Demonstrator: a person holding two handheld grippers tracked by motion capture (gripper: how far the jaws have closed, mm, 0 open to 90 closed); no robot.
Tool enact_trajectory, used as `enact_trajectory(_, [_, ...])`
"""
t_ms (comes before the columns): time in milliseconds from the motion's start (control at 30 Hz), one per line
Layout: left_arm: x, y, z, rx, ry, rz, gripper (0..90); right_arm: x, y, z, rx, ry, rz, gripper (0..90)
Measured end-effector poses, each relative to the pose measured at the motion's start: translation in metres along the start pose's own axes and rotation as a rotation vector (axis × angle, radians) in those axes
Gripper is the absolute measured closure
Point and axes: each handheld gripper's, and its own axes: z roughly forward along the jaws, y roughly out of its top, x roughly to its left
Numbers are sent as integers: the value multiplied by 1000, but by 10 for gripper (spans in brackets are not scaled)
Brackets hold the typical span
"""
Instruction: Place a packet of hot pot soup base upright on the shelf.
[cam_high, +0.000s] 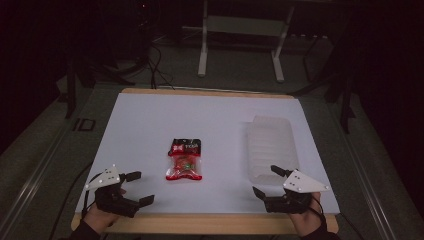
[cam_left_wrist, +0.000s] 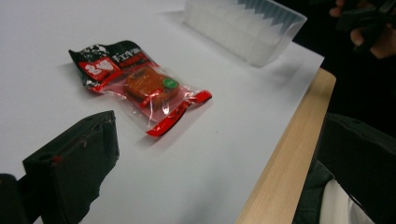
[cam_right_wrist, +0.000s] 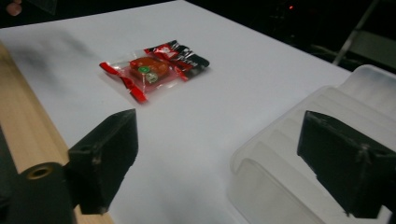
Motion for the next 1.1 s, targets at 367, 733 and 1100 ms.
enact_trajectory(367, [-6,6,7,152,-85,67,0,6,6,-7,-28,65,47,98])
enact_trajectory(733, [-24,33,22,221,-116,140,0,18,11,-4,26,89,-32,105])
enact_trajectory(1100, [-3,52,38,174,-79,60,0,23,10,4,102,131,-94,210])
